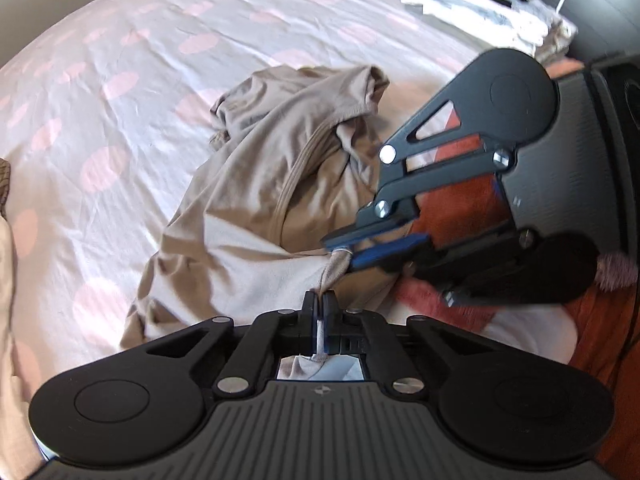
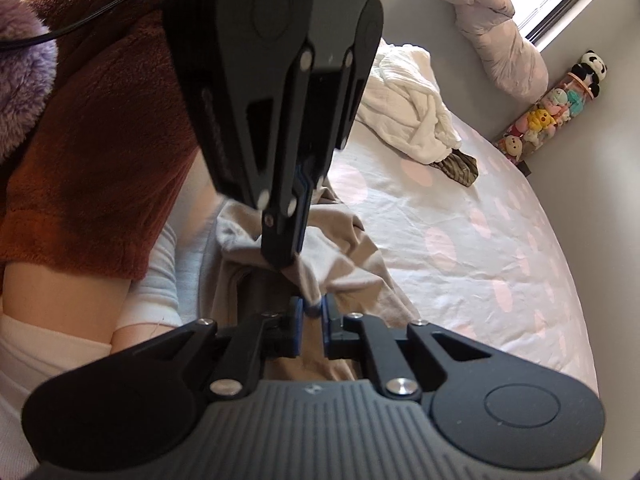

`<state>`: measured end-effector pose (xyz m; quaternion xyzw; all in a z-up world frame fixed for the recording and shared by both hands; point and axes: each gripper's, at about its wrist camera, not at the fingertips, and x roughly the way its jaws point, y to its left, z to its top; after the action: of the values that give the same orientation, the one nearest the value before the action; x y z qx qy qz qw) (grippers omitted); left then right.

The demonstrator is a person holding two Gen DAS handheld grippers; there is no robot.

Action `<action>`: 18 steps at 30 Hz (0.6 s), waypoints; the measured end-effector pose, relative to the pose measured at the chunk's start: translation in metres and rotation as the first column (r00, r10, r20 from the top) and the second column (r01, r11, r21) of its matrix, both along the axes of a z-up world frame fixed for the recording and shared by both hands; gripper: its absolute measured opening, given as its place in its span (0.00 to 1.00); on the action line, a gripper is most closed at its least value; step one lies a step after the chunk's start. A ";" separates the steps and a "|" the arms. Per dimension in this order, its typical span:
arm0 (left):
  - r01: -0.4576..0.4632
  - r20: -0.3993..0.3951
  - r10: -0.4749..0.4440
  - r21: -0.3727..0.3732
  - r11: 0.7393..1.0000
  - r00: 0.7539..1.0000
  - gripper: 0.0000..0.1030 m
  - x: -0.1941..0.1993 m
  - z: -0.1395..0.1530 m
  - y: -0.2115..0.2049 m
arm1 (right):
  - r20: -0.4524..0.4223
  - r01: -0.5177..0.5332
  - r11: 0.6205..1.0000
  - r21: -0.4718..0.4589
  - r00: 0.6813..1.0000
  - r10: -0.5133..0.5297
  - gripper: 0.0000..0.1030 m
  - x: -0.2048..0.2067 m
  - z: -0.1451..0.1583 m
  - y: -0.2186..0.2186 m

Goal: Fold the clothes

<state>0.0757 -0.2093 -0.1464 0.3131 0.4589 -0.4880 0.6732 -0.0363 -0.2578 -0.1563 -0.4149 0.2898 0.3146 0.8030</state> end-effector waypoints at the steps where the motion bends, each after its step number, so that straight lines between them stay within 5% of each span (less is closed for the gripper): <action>1: 0.013 0.013 -0.013 0.015 1.000 1.000 0.01 -0.001 0.001 0.002 | -0.012 -0.007 1.000 -0.004 1.000 0.007 0.20 -0.001 0.000 0.000; 10: 0.170 0.161 -0.186 0.103 0.980 0.969 0.01 -0.025 -0.003 0.008 | -0.137 -0.051 0.992 0.112 0.988 0.066 0.27 0.011 0.022 -0.001; 18: 0.272 0.247 -0.299 0.138 0.952 0.922 0.01 -0.043 0.001 0.007 | -0.216 -0.112 0.986 0.122 0.967 0.136 0.27 0.031 0.020 0.012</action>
<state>0.0328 -0.2022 -0.1456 0.4729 0.3384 -0.5109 0.6331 -0.0052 -0.2457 -0.1364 -0.3497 0.3341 0.4243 0.7656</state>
